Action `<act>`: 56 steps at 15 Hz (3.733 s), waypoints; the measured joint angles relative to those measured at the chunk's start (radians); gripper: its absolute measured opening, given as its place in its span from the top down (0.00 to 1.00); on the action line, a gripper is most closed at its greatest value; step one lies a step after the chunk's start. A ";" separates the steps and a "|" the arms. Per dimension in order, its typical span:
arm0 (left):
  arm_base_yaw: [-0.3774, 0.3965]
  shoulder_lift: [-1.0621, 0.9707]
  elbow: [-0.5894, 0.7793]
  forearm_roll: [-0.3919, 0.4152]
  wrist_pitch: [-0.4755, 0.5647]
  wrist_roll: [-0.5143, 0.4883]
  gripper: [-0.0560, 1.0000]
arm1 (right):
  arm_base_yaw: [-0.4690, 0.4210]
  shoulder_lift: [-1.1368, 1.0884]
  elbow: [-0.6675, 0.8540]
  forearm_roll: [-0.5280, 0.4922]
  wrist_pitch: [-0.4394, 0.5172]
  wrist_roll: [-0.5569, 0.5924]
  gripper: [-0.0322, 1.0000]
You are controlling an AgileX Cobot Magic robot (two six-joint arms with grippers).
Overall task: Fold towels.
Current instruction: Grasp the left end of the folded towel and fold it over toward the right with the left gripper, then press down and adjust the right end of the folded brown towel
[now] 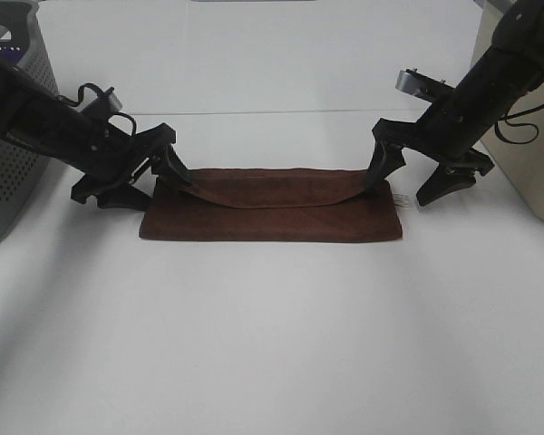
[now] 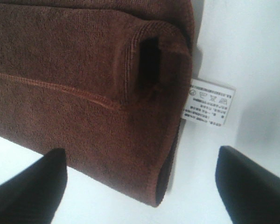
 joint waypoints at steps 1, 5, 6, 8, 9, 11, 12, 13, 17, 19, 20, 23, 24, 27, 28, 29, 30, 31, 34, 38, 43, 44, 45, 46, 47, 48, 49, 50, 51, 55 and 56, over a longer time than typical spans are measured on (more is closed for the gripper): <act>-0.017 0.011 -0.014 -0.007 0.010 0.004 0.30 | 0.000 0.000 0.000 0.000 0.000 0.000 0.18; -0.039 0.035 -0.035 0.035 0.023 -0.021 0.89 | 0.000 0.000 0.000 -0.013 0.012 0.000 0.18; -0.031 0.027 -0.037 0.063 0.023 -0.036 0.91 | 0.000 0.000 0.000 -0.019 0.016 0.000 0.18; -0.003 -0.012 -0.037 0.133 0.027 -0.098 0.91 | 0.000 -0.001 0.000 -0.029 0.018 0.000 0.18; 0.013 -0.043 -0.037 0.158 0.028 -0.125 0.91 | 0.000 -0.001 0.000 -0.029 0.018 0.000 0.18; 0.026 -0.095 -0.052 0.172 0.047 -0.153 0.91 | 0.000 -0.001 0.000 -0.029 0.018 0.000 0.18; 0.021 -0.106 -0.071 0.157 0.074 -0.158 0.91 | 0.000 -0.001 0.000 -0.029 0.018 0.000 0.18; 0.005 -0.109 -0.098 0.126 0.101 -0.161 0.91 | 0.000 -0.001 0.000 -0.029 0.018 0.000 0.18; -0.142 -0.109 -0.201 0.062 0.058 -0.168 0.91 | 0.000 -0.001 0.000 -0.029 0.019 0.000 0.18; -0.212 -0.091 -0.236 0.054 0.004 -0.176 0.91 | 0.000 -0.001 0.000 -0.029 0.020 0.000 0.18; -0.240 -0.064 -0.258 0.053 -0.010 -0.188 0.91 | 0.000 -0.001 0.000 -0.029 0.022 0.000 0.18; -0.304 0.046 -0.331 0.052 -0.012 -0.208 0.87 | 0.000 -0.001 0.000 -0.029 0.048 0.001 0.18; -0.320 0.071 -0.349 0.051 -0.012 -0.210 0.82 | 0.000 -0.001 0.000 -0.029 0.051 0.001 0.18; -0.342 0.111 -0.366 0.048 -0.012 -0.230 0.50 | 0.000 -0.001 0.000 -0.029 0.068 0.001 0.18; -0.342 0.112 -0.368 0.043 -0.012 -0.239 0.37 | 0.000 -0.001 0.000 -0.029 0.070 0.001 0.18; -0.342 0.112 -0.378 0.039 -0.011 -0.243 0.25 | 0.000 -0.001 0.000 -0.027 0.070 0.001 0.18; -0.339 0.109 -0.397 0.039 0.000 -0.243 0.18 | 0.000 -0.002 0.000 -0.006 0.071 0.001 0.18; -0.330 0.098 -0.413 0.046 0.028 -0.242 0.16 | 0.000 -0.007 0.000 0.017 0.071 -0.001 0.18; -0.254 0.052 -0.470 0.190 0.114 -0.242 0.16 | 0.000 -0.058 0.000 0.191 0.076 -0.071 0.18; -0.116 0.008 -0.481 0.325 0.183 -0.247 0.18 | 0.061 -0.052 0.000 0.544 0.065 -0.309 0.18; -0.067 0.008 -0.481 0.360 0.234 -0.277 0.18 | 0.104 0.097 -0.071 0.665 -0.061 -0.378 0.19; -0.067 0.008 -0.481 0.361 0.242 -0.277 0.18 | 0.100 0.138 -0.102 0.665 -0.065 -0.377 0.19; -0.069 0.008 -0.481 0.361 0.250 -0.281 0.18 | 0.097 0.165 -0.119 0.664 -0.071 -0.375 0.19; -0.069 0.008 -0.481 0.361 0.256 -0.283 0.18 | 0.088 0.179 -0.125 0.663 -0.080 -0.369 0.19; -0.069 0.008 -0.481 0.362 0.260 -0.284 0.18 | 0.077 0.182 -0.128 0.646 -0.087 -0.358 0.19; -0.069 0.008 -0.481 0.362 0.265 -0.284 0.18 | 0.061 0.182 -0.128 0.613 -0.097 -0.325 0.19; -0.069 0.008 -0.481 0.362 0.266 -0.284 0.18 | 0.044 0.181 -0.128 0.571 -0.100 -0.287 0.19; -0.069 0.008 -0.481 0.362 0.269 -0.284 0.18 | 0.026 0.181 -0.128 0.528 -0.097 -0.255 0.19; -0.069 0.008 -0.481 0.362 0.269 -0.284 0.18 | 0.015 0.177 -0.128 0.496 -0.082 -0.238 0.19; -0.069 0.005 -0.481 0.363 0.291 -0.284 0.18 | 0.007 0.085 -0.128 0.392 0.014 -0.230 0.19; -0.069 -0.009 -0.481 0.376 0.308 -0.284 0.18 | 0.007 0.038 -0.128 0.391 0.061 -0.230 0.19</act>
